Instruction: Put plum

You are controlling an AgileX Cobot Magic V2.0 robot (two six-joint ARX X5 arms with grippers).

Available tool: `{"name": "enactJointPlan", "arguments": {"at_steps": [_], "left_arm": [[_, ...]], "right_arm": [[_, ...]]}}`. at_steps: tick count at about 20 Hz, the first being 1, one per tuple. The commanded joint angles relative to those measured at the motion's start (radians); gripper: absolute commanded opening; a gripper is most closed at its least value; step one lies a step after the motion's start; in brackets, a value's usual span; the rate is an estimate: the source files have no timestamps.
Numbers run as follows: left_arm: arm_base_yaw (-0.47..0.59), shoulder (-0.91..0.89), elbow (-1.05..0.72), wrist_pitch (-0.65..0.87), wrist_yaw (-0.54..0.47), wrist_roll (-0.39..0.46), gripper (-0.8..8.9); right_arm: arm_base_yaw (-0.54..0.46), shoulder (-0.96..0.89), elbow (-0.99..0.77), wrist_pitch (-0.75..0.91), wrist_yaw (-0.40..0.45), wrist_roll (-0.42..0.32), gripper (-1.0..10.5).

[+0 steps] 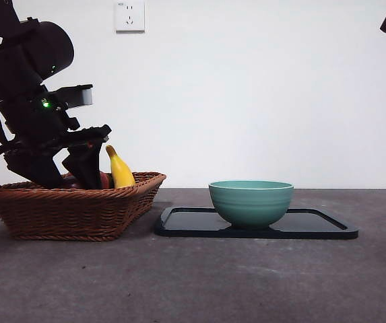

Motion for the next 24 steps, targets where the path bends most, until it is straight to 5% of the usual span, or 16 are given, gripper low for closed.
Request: {"name": "enactJointPlan", "arguments": {"at_steps": [1, 3, 12, 18, 24], "left_arm": [[-0.003, 0.021, 0.006, -0.014, 0.001, 0.009, 2.76], [-0.003, 0.007, 0.006, -0.016, 0.001, -0.003, 3.97], [-0.013, -0.271, 0.045, -0.142, 0.013, -0.005, 4.04], [-0.015, -0.590, 0.045, -0.361, 0.366, 0.006, 4.04], [-0.018, -0.663, 0.045, -0.691, 0.486, 0.158, 4.03]], "right_arm": [[0.005, 0.004, 0.008, 0.010, 0.001, 0.008, 1.7], [0.005, 0.004, 0.008, 0.010, 0.001, 0.008, 1.7], [0.005, 0.004, 0.008, 0.010, 0.001, 0.008, 1.7], [0.005, 0.004, 0.008, 0.034, 0.001, 0.012, 1.7], [0.005, 0.006, 0.008, 0.043, 0.002, 0.012, 1.7]]}}
